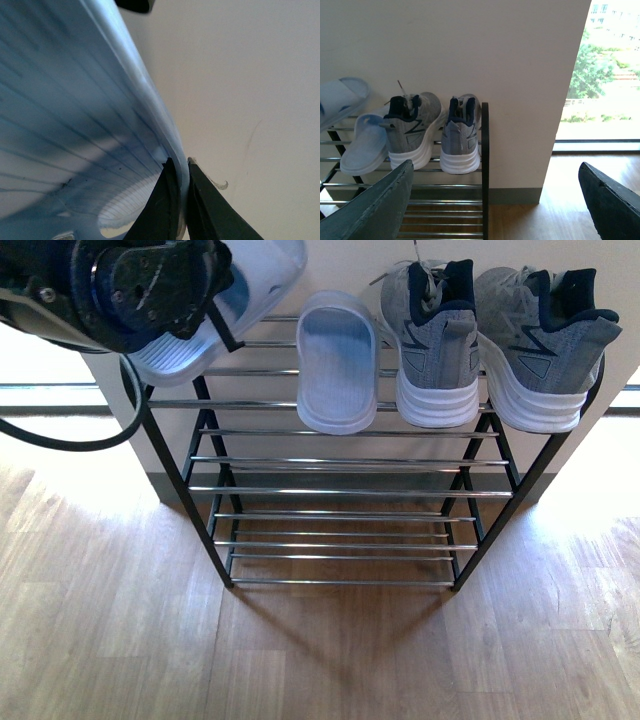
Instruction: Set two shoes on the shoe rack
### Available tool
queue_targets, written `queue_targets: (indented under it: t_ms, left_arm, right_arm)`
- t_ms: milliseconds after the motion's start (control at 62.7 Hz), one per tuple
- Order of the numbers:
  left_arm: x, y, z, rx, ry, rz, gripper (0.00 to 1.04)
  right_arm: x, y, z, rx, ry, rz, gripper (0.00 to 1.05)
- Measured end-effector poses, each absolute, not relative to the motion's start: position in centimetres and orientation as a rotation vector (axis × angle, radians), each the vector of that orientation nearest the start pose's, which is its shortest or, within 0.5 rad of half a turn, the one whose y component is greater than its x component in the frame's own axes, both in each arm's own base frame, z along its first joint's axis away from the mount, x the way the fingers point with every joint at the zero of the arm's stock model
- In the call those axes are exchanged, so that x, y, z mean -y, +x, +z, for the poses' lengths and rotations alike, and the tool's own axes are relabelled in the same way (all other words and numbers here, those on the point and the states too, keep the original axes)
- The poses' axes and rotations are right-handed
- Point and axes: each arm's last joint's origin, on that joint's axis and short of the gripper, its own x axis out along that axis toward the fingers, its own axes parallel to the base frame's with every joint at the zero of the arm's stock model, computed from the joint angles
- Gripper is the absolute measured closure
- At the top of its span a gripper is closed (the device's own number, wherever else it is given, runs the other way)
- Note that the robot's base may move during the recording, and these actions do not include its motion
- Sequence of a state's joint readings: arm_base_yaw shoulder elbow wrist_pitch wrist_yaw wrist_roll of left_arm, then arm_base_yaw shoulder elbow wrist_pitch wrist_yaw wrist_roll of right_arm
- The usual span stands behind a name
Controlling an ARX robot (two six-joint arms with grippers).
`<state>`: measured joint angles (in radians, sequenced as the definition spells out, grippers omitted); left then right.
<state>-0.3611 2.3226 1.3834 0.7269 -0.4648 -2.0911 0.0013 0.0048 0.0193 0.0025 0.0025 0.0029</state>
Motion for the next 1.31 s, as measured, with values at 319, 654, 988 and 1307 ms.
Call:
queue_targets:
  t_ms: [319, 654, 988, 1307]
  left_arm:
    - [18.8, 45.6, 11.4, -0.035, -1.965, 0.291, 1.03]
    - [16.6, 46.0, 8.4, -0.03, -1.924, 0.393, 1.03]
    - [16.4, 45.0, 8.1, -0.072, -1.916, 0.401, 0.45]
    - [13.4, 41.2, 13.2, -0.044, -1.911, 0.347, 0.1]
  right_arm:
    - [0.0, 9.7, 17.0, 0.017, 0.003, -0.002, 0.09]
    - [0.0, 9.7, 17.0, 0.017, 0.003, -0.001, 0.09]
    - [0.0, 9.7, 17.0, 0.017, 0.003, -0.001, 0.09]
    - [0.0, 9.7, 17.0, 0.017, 0.003, -0.001, 0.09]
